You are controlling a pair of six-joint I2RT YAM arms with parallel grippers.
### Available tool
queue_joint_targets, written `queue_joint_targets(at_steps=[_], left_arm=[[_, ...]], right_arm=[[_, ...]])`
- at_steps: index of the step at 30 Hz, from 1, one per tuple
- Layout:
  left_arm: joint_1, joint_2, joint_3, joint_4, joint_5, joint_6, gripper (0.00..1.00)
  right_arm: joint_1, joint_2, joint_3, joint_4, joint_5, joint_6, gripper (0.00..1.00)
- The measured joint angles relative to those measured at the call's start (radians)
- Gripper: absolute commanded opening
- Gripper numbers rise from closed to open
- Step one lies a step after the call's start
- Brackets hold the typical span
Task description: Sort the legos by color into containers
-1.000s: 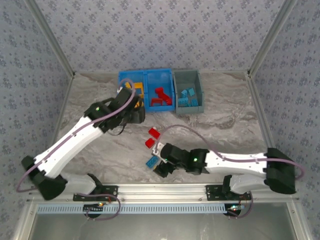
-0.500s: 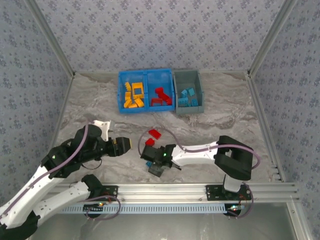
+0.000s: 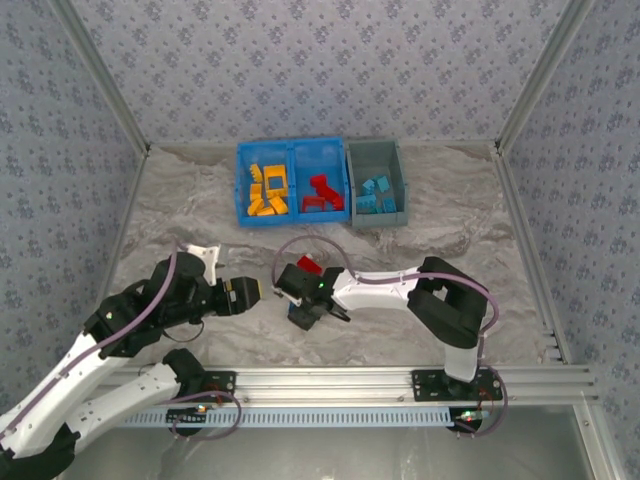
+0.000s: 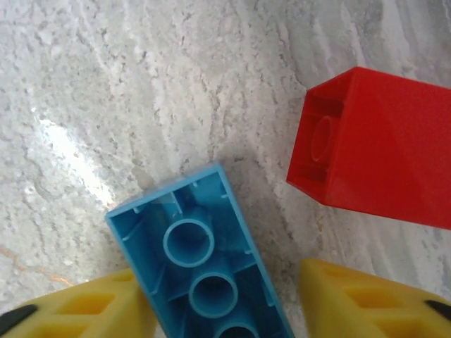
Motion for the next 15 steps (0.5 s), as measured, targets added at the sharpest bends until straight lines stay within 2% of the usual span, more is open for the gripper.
queue_joint_targets(at_steps=[4,8,12,15], left_arm=[[0.000,0.000,-0.018,0.000,0.011,-0.010,0.67],[0.000,0.000,-0.026,0.004,0.032,-0.014,0.67],[0.000,0.017,-0.034,0.041,0.075,-0.017,0.68],[0.000,0.077,-0.034,0.102,0.106,-0.016,0.68]], right_arm=[[0.001,-0.004,-0.008,0.016,-0.010,0.019,0.35],[0.002,-0.067,-0.053,0.025,-0.009,0.047,0.33],[-0.013,-0.259,-0.126,0.005,0.011,0.092,0.33],[-0.092,-0.439,-0.143,-0.016,0.045,0.135,0.36]])
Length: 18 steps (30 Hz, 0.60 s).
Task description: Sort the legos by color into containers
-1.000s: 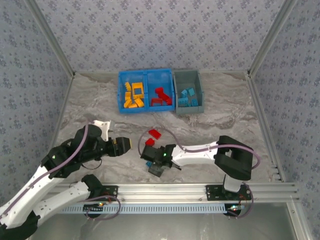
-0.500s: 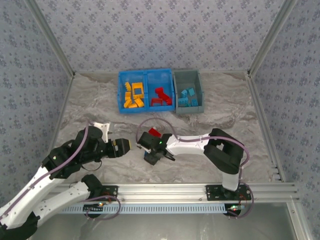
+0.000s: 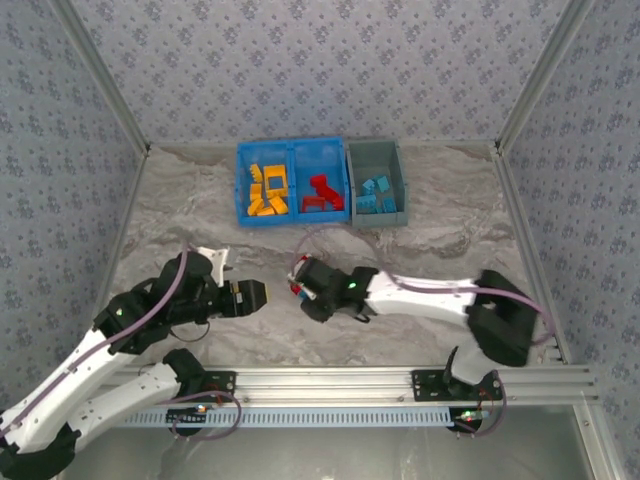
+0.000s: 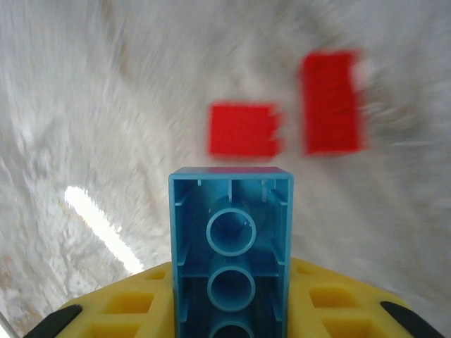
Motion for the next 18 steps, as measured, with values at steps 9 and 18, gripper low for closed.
queue_joint_targets(at_steps=[9,18], left_arm=[[-0.005,0.387,0.093,0.241,0.011,0.037,0.66],[-0.032,0.619,0.317,0.364,-0.029,0.086,0.65]], right_arm=[[-0.471,0.039,0.219,-0.072,0.089,0.042,0.37],[-0.653,0.604,0.797,-0.230,0.092,0.019,0.35]])
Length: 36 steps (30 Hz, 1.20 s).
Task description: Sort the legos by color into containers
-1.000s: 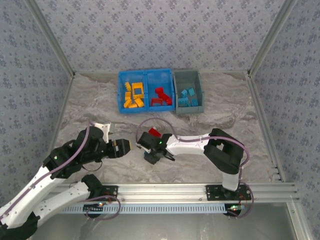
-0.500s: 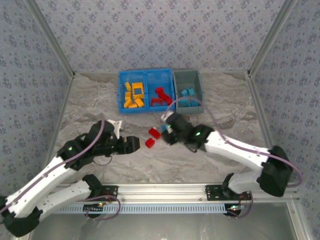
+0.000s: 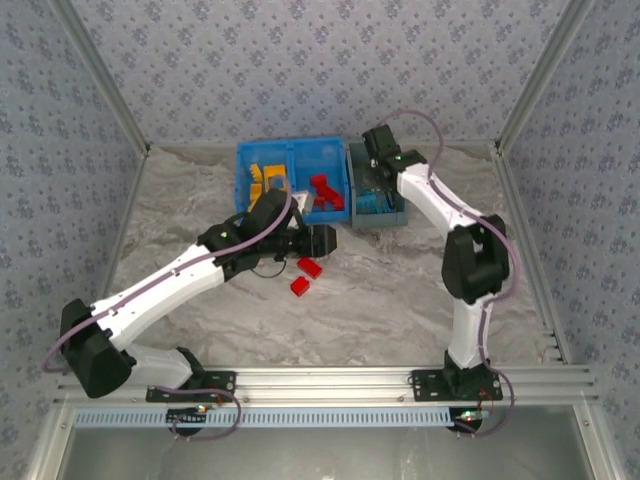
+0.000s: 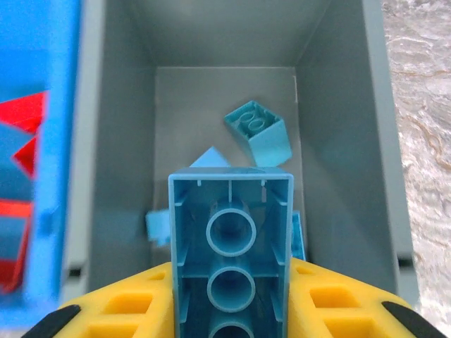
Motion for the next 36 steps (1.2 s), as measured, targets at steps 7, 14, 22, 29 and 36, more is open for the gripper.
queue_joint_targets(at_steps=[7,14,22,29,36], left_arm=[[-0.005,0.046,0.021,0.036,-0.004,0.011,0.66],[-0.029,0.145,0.064,0.071,-0.034,0.023,0.65],[-0.080,0.265,0.205,0.043,-0.125,0.077,0.65],[-0.082,0.267,0.210,-0.090,-0.257,0.049,0.69],[0.000,0.273,0.134,-0.230,-0.285,-0.159,0.70]], right_arm=[[-0.058,0.237,0.300,-0.058,-0.090,-0.035,0.36],[-0.090,0.389,0.497,-0.066,-0.202,-0.041,0.38],[-0.098,0.459,0.500,-0.064,-0.280,-0.034,0.57],[-0.096,0.382,0.422,-0.040,-0.284,-0.039,0.61],[-0.051,-0.019,0.070,0.084,-0.237,-0.049,0.64]])
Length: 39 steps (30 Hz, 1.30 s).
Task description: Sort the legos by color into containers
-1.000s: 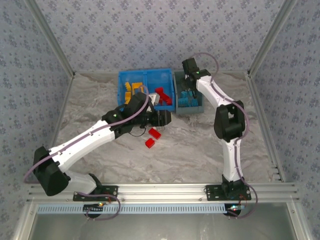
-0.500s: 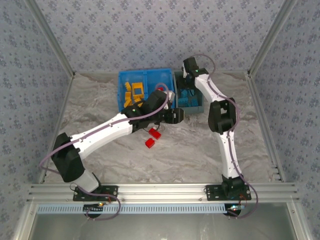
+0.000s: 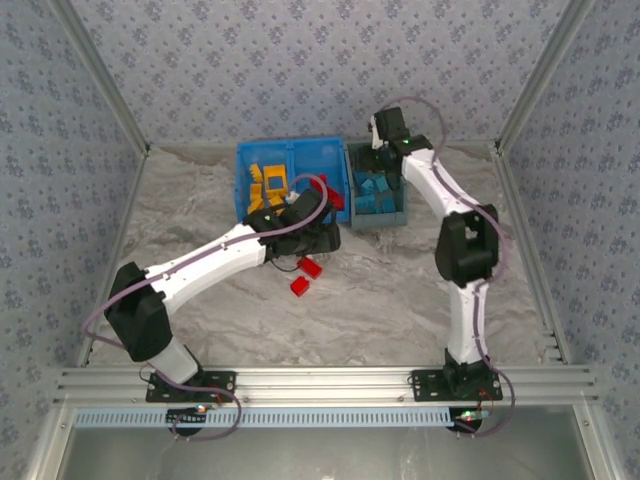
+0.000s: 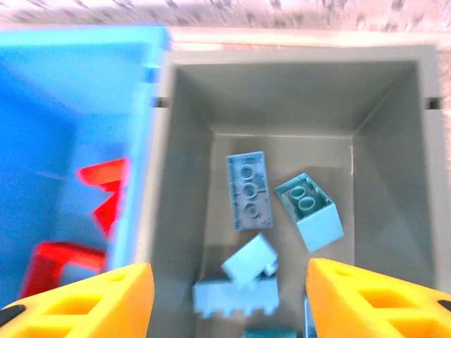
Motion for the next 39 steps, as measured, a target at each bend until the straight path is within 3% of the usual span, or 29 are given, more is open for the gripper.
queue_joint_targets(at_steps=[4,8,12,16,21,32,39], left_arm=[[0.050,0.067,-0.019,-0.032,0.002,-0.134,0.70],[0.066,0.158,-0.041,-0.016,0.028,-0.229,0.72],[0.080,0.238,-0.043,0.015,0.058,-0.290,0.71],[0.087,0.283,-0.043,0.037,0.070,-0.340,0.67],[0.085,0.308,-0.043,0.048,0.073,-0.381,0.60],[0.078,0.342,-0.013,0.050,0.058,-0.402,0.28],[0.045,0.340,0.151,-0.036,-0.067,-0.306,0.24]], right_arm=[[0.094,-0.376,-0.338,0.140,0.044,0.001,0.68],[0.266,-0.710,-0.652,0.232,0.089,0.011,0.72],[0.436,-0.935,-0.881,0.229,0.141,0.048,0.73],[0.561,-1.076,-1.003,0.166,0.218,0.107,0.73],[0.637,-1.175,-1.042,0.098,0.294,0.177,0.73],[0.673,-1.144,-1.043,0.086,0.349,0.217,0.72],[0.676,-1.132,-1.043,0.148,0.358,0.201,0.74]])
